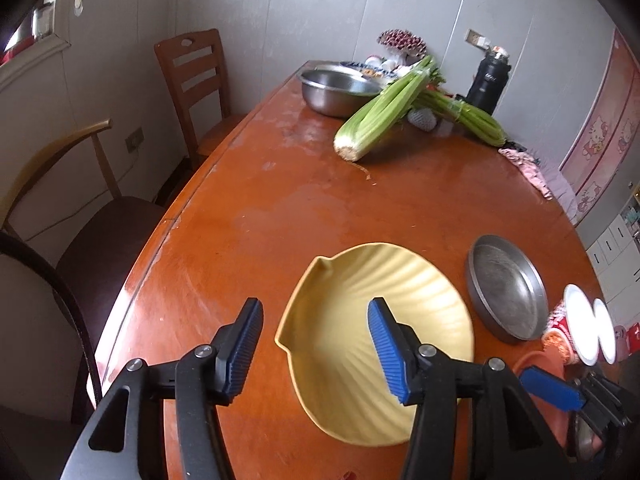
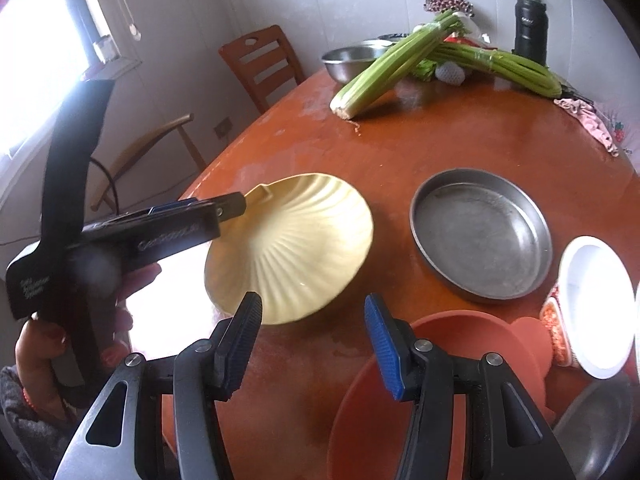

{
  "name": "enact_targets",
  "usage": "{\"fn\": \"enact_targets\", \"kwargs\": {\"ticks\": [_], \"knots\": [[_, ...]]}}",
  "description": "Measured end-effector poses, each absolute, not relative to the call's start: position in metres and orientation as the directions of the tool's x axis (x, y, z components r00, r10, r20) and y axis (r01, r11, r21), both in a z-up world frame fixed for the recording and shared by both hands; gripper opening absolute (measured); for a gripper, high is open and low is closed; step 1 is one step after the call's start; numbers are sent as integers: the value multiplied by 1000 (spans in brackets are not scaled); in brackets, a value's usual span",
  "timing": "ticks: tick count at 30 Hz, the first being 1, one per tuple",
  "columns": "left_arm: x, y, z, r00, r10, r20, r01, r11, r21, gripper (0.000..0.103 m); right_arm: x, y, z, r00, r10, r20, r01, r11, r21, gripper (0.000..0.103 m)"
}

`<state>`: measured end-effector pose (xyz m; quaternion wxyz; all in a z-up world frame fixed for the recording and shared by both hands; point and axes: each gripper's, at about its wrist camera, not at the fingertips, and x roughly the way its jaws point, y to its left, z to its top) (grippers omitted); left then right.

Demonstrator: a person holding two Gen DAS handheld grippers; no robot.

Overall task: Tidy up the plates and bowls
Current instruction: 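Lift the yellow shell plate with the left gripper and carry it, then lower the yellow plate onto the table and open the left gripper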

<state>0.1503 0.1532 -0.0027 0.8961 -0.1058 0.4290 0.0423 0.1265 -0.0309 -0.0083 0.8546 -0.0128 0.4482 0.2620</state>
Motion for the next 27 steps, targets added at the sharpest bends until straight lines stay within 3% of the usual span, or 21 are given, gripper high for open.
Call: {"fn": "enact_targets", "kwargs": {"ticks": [27], "knots": [[91,77,42,697,-20,-717,-120,982,-144,60,97,-116,22,523,464,-715,-452,862,229,56]]}}
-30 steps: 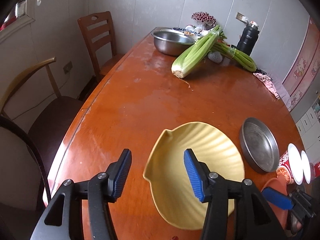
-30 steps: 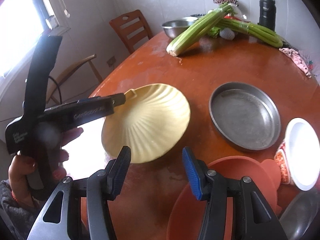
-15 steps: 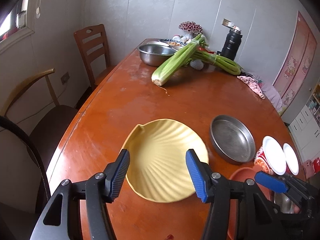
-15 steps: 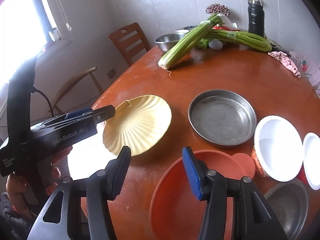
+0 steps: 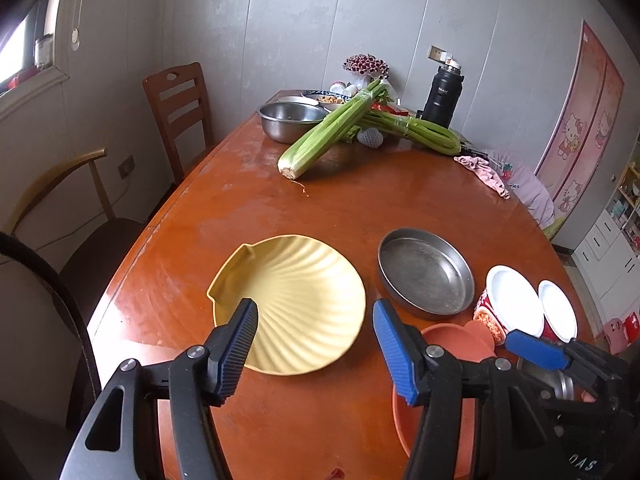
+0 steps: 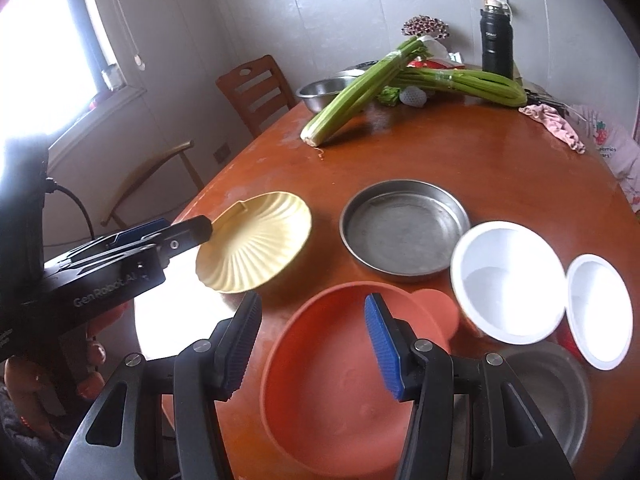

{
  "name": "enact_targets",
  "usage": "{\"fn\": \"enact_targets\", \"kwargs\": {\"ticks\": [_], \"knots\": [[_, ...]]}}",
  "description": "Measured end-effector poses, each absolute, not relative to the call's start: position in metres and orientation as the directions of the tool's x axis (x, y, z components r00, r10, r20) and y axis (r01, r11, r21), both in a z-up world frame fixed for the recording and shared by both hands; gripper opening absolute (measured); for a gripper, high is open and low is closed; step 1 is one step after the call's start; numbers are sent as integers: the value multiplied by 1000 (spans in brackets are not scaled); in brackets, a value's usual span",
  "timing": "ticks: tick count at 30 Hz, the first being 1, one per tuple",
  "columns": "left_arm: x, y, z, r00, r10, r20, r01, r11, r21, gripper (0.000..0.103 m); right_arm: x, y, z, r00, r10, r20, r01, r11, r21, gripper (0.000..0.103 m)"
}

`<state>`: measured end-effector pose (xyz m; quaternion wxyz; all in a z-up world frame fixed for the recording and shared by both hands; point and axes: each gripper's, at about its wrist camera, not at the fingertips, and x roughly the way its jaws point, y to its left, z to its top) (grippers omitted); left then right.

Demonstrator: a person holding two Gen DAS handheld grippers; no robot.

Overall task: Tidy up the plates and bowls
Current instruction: 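Lower the yellow plate onto the table and open the left gripper, then move the left gripper to the orange plate rim and close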

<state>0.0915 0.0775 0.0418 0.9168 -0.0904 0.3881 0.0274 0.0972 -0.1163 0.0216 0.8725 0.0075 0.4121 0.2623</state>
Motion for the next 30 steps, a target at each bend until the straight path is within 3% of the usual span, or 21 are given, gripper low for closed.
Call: {"fn": "enact_targets", "kwargs": {"ticks": [30], "knots": [[76,30,-7,584,-81,-807,-78,985,-155,60,119,-141,-15,404,327,-854,-467,877,114,56]]}}
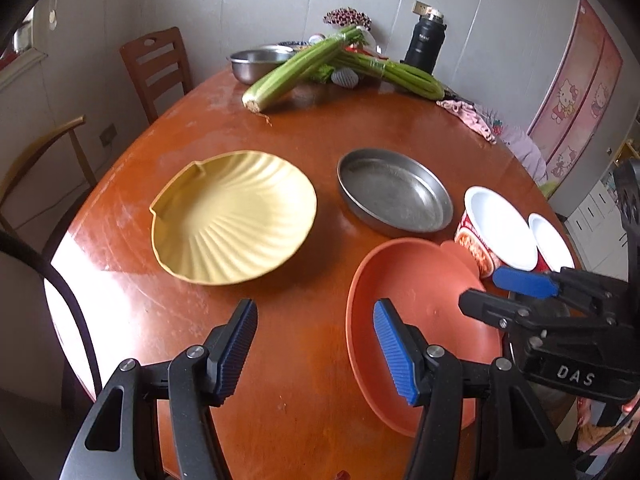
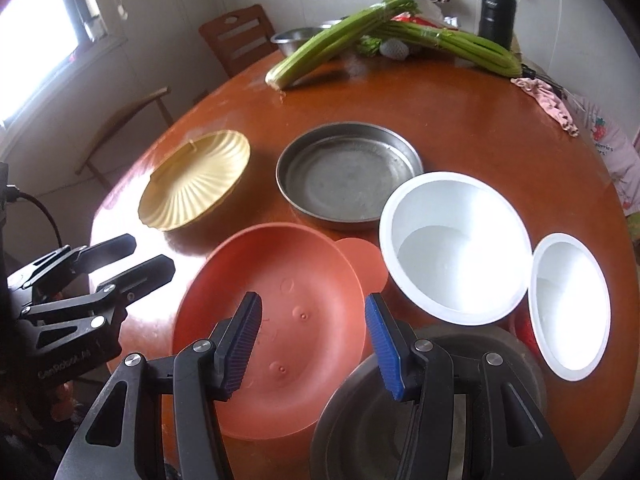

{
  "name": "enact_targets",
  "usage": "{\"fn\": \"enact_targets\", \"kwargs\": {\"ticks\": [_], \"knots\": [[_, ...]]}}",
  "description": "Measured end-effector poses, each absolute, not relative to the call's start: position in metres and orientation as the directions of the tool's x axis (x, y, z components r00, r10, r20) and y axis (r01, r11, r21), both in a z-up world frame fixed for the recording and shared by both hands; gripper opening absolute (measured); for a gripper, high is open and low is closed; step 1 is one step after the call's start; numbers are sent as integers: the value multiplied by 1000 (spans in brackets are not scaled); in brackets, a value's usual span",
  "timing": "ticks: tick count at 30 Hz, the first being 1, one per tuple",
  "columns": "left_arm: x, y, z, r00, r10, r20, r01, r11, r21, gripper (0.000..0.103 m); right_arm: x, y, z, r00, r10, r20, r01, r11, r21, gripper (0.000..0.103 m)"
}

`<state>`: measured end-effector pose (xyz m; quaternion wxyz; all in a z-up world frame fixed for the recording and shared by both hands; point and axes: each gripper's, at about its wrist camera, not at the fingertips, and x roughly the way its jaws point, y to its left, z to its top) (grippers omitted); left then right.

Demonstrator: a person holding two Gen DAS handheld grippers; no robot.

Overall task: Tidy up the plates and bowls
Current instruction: 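Move the left gripper to the orange plate rim and close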

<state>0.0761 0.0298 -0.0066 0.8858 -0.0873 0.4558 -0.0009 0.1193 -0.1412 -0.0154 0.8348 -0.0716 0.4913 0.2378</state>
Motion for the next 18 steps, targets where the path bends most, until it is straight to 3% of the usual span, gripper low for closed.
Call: {"fn": "enact_targets", "kwargs": {"ticks": [11,18], "knots": [[76,13,-25,528,-168,-832,-9,979,-203,60,132,-131,-33,370,231,-900,-464,885,37,56],[78,10,-39,496,-162,-853,-15,981,-195,60,135,-127,-39,360,212,-908,-467,884,22,56]]}}
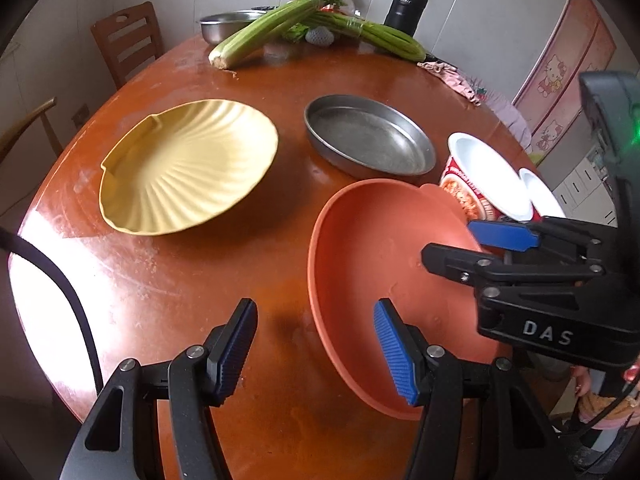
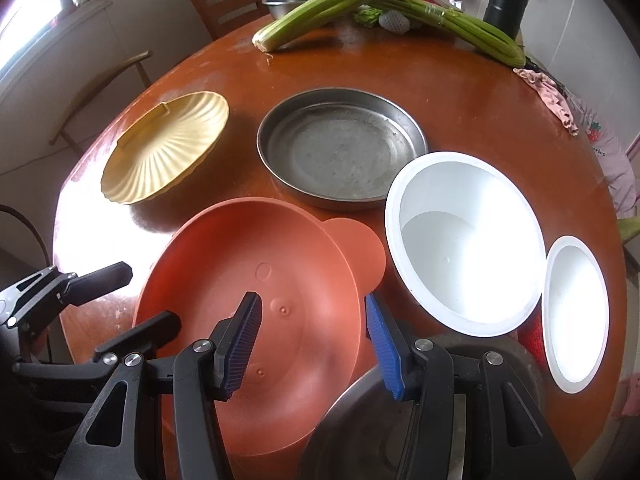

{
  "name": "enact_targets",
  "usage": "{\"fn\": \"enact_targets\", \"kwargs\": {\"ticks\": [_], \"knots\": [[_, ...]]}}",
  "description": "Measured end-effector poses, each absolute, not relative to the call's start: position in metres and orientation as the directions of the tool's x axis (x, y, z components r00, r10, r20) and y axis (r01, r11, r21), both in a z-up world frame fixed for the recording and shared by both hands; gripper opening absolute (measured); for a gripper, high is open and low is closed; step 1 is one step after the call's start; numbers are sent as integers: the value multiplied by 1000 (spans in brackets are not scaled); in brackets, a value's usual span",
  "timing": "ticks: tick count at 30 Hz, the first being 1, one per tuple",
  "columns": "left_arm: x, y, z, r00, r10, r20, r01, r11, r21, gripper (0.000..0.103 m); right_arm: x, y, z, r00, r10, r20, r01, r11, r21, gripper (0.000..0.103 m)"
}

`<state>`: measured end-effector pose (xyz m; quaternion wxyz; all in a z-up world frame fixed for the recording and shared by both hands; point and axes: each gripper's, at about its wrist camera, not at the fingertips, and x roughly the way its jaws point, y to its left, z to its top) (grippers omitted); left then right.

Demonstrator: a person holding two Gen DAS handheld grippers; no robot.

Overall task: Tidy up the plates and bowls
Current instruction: 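Move the left gripper to the orange plate rim and close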

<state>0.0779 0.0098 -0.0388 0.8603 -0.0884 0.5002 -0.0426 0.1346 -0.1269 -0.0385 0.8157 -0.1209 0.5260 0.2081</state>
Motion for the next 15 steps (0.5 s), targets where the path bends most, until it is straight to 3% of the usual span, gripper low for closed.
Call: {"fn": "enact_targets", "kwargs": {"ticks": [6,15], "knots": [[79,15,-45,489,-160,-858,-33,979,-201,58,134,-122,-40,337,229,-913,-468,883,48,56],[78,29,-46,504,-172,-846,-64,970,-235,36,127,-110,-42,323,251,-912,-492,868,64,56]]}}
